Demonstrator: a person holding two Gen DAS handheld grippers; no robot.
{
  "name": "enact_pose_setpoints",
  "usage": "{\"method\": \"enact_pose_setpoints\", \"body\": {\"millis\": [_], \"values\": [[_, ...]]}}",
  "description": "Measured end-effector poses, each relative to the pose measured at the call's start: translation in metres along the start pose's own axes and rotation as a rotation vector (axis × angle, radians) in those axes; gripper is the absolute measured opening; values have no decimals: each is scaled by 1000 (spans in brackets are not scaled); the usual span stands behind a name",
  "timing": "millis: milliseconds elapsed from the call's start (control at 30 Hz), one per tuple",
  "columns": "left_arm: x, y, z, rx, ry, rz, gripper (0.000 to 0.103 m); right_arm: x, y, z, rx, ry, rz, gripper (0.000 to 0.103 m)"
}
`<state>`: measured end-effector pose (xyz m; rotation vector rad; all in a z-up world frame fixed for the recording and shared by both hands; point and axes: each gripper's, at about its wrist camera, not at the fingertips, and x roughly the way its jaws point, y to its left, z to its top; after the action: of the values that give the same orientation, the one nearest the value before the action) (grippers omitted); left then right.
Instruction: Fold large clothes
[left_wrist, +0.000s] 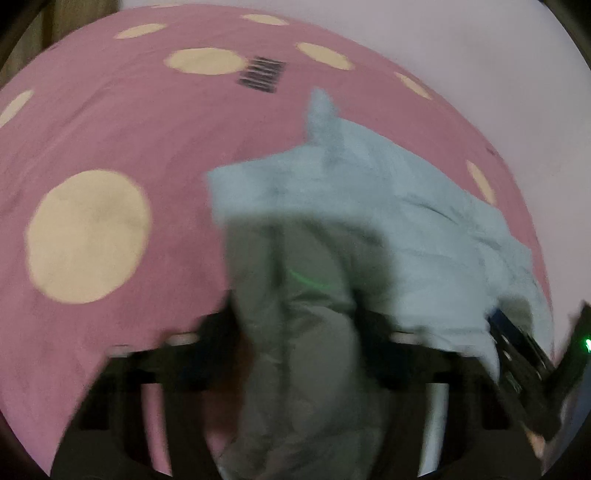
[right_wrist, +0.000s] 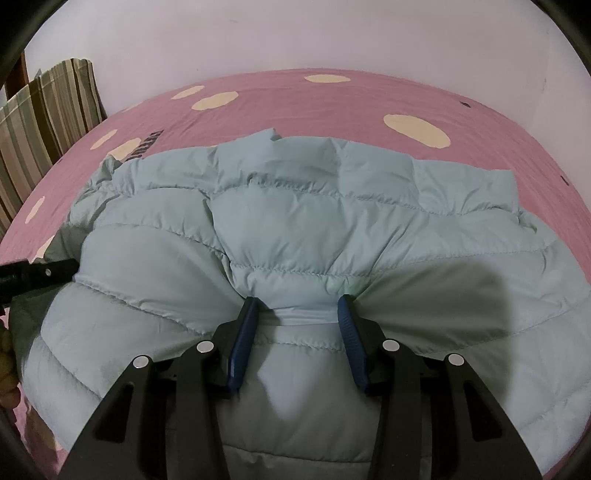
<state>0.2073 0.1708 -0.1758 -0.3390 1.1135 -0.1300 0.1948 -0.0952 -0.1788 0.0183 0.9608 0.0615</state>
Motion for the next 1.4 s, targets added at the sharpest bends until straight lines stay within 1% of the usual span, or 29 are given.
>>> {"method": "enact_pose_setpoints", "body": {"millis": [33, 67, 100, 133, 233, 300, 367, 467, 533, 633, 733, 767, 933, 1000, 1033, 1133, 1200, 1267, 1400], "values": [[-1, -3, 0, 11, -2, 1, 32, 0, 1, 0, -2, -1, -3, 45], [-2, -6, 1, 19, 1, -21, 22, 1, 1, 0, -3, -2, -4, 45], [-5, -9, 3, 14, -2, -40, 16, 1, 2, 0, -3, -1, -4, 45], [-8, -12, 4, 13, -6, -36, 12, 1, 1, 0, -3, -2, -4, 45], [-33, -27, 8, 40, -61, -32, 9, 2, 2, 0, -9, 0, -9, 45], [-54, -41, 10, 56, -102, -46, 9, 2, 3, 0, -10, 1, -9, 45], [-71, -59, 13, 84, -132, -44, 9, 2, 2, 0, -12, 0, -9, 45], [-89, -87, 12, 133, -159, -24, 9, -1, 1, 0, -13, -8, 0, 45], [-100, -109, 13, 170, -183, -3, 9, -8, -4, 2, -3, -19, 23, 46], [-111, -138, 13, 203, -200, 2, 9, -22, -20, 3, 35, -32, 55, 46], [-116, -171, 11, 246, -209, 4, 9, -41, -41, 3, 63, -60, 62, 46], [-115, -179, 10, 258, -211, 3, 9, -47, -49, 3, 71, -69, 60, 46], [-110, -249, -7, 372, -220, 16, 9, -76, -101, -2, 142, -96, 50, 46], [-100, -273, -14, 403, -210, 23, 9, -84, -119, -6, 163, -97, 40, 46], [-94, -285, -18, 420, -207, 35, 9, -89, -132, -9, 176, -98, 32, 46], [-71, -320, -30, 477, -202, 72, 9, -102, -156, -21, 200, -108, 4, 46], [-52, -339, -40, 504, -190, 88, 9, -109, -173, -28, 219, -112, -14, 46], [-36, -349, -49, 519, -176, 96, 9, -112, -186, -32, 237, -111, -25, 46], [-1, -368, -73, 532, -111, 93, 9, -118, -204, -43, 259, -108, -58, 46]]}}
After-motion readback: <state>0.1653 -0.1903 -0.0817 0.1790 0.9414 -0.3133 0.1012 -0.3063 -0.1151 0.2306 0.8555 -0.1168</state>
